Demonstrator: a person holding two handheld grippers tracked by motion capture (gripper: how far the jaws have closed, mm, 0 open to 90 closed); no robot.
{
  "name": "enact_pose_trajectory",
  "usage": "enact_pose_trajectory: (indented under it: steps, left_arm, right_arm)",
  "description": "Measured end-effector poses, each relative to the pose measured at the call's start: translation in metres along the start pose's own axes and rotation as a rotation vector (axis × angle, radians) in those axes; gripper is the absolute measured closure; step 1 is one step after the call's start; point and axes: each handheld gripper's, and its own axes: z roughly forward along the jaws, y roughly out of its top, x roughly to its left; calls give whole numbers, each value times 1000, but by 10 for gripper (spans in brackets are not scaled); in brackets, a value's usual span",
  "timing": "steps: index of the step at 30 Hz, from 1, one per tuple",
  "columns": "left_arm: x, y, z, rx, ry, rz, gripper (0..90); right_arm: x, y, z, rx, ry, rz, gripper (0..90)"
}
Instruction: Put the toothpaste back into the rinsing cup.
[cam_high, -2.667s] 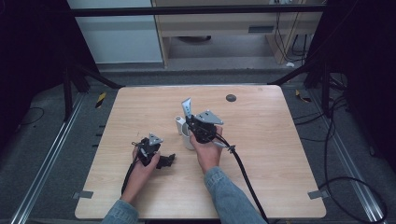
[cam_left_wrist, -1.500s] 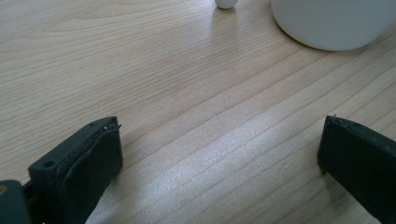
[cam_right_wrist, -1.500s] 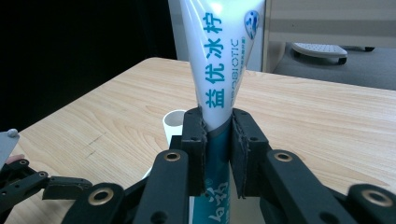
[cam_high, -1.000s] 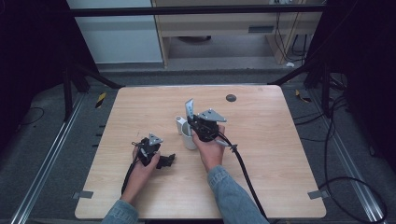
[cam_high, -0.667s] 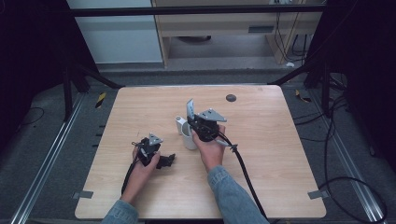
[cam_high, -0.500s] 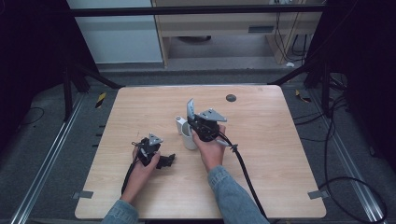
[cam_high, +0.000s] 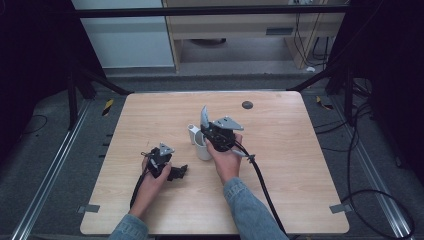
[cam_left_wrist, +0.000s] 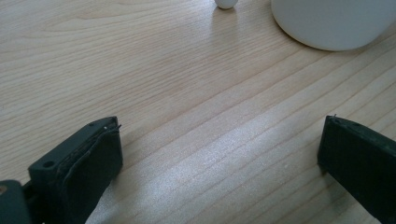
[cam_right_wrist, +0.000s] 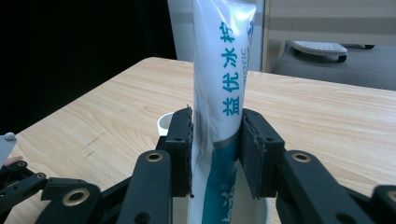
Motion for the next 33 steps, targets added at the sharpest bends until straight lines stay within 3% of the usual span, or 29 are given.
enact_pose_trajectory:
  steps: [8,9,19,26,33]
  left_arm:
    - [0,0,0,-1,0,-1,0]
    - [0,0,0,2,0,2,0]
    - [0,0,0,-1,0,0,0]
    - [0,0,0,1,0,2,0]
    - [0,0,0,-2,1,-1,0]
  right_arm:
    - [-2,1,-1,1,-7,1,620]
    - [-2,2,-2,2,-4,5,580]
    - [-4,2,-5,17,-7,3,500]
    - [-4,8,-11,50,-17,-30,456]
    - [-1,15,-16,99,12,-82,382]
